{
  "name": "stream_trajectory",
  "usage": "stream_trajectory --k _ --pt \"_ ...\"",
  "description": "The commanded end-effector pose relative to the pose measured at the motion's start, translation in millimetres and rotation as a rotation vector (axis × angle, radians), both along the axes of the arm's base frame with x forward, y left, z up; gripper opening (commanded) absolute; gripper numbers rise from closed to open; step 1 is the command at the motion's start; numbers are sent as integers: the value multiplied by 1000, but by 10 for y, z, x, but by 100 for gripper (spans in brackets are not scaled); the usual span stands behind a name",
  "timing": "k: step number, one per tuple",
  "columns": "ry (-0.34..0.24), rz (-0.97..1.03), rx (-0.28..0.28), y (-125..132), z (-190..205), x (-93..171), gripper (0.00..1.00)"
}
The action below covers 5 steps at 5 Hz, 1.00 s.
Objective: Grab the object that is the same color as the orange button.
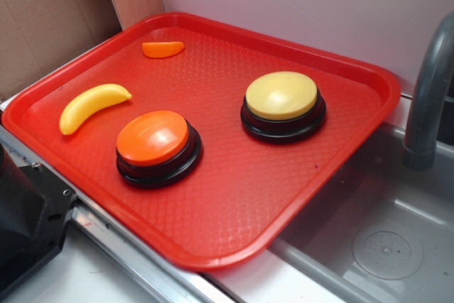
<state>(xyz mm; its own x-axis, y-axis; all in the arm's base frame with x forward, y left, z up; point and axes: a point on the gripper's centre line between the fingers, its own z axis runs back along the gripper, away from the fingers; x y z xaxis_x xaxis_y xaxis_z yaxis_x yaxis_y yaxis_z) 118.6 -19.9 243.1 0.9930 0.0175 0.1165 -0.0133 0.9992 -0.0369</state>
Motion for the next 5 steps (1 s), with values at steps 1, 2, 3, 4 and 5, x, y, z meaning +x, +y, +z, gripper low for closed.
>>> stream_trajectory --k 1,2,3,4,5 --pt "0 0 0 0 0 0 100" --pt "21 -119 119 460 -96 209 100" --pt "16 -296 239 861 -207 442 100" --pt "67 -418 335 1145 -432 625 100" --pt "87 -582 355 1279 -837 857 100"
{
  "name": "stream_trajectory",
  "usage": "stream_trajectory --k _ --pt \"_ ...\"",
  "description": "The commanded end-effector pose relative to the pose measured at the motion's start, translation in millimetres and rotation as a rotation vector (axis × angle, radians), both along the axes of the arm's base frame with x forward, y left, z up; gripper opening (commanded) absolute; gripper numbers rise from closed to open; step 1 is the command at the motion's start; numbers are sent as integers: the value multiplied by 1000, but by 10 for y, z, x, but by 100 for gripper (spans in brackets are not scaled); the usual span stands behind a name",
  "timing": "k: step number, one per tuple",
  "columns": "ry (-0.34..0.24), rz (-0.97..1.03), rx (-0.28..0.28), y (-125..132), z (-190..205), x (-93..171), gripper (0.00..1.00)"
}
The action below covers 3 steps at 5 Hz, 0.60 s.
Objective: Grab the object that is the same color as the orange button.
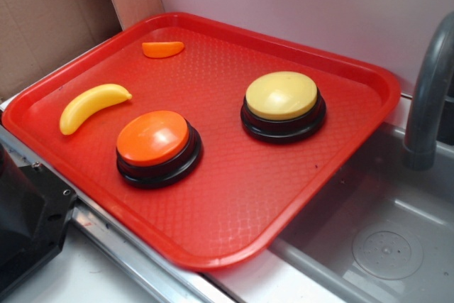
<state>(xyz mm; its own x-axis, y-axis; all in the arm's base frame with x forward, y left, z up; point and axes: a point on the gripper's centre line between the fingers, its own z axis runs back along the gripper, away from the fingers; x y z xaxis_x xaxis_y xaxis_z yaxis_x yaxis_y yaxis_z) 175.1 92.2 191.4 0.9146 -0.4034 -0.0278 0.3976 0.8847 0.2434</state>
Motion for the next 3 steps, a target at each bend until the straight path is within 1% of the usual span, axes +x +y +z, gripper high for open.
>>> stream_trajectory --k 1,2,3 --pt "2 -241 33 76 -603 549 100" --pt "10 -261 50 104 -803 776 100" --pt "23 -277 65 215 -963 1048 100"
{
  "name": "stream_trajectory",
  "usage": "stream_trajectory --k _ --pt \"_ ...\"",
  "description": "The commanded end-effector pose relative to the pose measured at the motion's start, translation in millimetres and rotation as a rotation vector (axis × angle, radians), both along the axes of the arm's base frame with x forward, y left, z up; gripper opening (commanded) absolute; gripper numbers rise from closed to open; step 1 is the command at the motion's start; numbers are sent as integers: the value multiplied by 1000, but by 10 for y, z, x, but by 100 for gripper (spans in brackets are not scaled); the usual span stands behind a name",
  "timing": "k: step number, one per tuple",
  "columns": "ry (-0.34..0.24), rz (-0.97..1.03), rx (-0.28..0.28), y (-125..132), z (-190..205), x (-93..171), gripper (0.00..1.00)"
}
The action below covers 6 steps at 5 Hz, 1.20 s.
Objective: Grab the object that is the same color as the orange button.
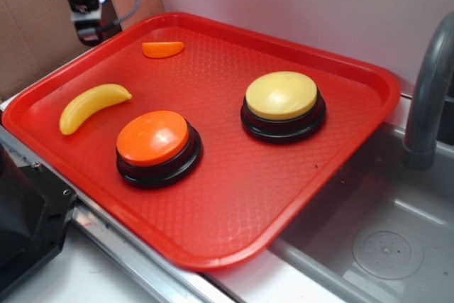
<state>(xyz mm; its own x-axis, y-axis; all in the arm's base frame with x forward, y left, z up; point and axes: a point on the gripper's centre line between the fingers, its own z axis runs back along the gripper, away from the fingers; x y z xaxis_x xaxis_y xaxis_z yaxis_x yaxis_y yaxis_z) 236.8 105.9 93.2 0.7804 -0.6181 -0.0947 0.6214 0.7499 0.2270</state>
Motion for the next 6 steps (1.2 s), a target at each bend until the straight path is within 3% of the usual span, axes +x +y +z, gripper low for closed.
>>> stream_trajectory --k 1,2,3,5,6 --pt "-34 -39 67 134 -73 613 100" --pt "-10 -56 72 249 -168 696 100" --pt "35 -87 41 233 -345 709 100" --pt "44 -82 38 103 -608 752 100" --pt "16 -41 31 155 -635 803 100"
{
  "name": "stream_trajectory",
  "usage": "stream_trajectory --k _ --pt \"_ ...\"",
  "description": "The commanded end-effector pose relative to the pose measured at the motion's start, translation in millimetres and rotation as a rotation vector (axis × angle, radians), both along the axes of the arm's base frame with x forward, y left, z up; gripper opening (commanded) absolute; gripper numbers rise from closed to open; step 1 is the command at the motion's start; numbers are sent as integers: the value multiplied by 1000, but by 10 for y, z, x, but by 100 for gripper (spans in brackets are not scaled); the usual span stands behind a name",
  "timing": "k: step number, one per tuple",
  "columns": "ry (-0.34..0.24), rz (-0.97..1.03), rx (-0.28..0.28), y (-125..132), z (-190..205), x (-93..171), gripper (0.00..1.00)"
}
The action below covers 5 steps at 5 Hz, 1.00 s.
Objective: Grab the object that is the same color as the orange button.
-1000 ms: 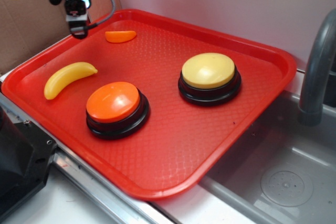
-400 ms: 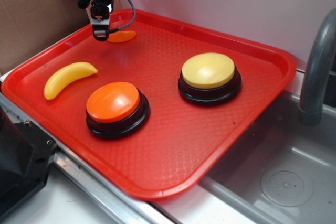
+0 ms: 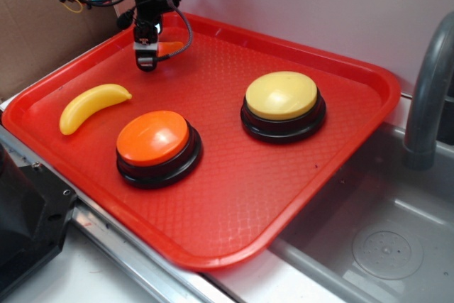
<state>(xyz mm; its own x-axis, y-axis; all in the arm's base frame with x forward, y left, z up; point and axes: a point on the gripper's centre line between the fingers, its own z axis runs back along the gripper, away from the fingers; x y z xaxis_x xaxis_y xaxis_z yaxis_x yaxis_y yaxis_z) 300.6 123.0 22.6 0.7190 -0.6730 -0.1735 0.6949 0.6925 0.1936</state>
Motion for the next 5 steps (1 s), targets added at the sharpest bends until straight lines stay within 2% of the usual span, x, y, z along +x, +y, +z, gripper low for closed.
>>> stream_trajectory --k 1,3,4,5 --pt "-68 67 -38 8 97 102 0" --pt "-57 100 -66 74 127 -27 0" --pt "-71 136 -75 -6 120 -47 0" --pt "-111 371 -121 -110 394 -212 0"
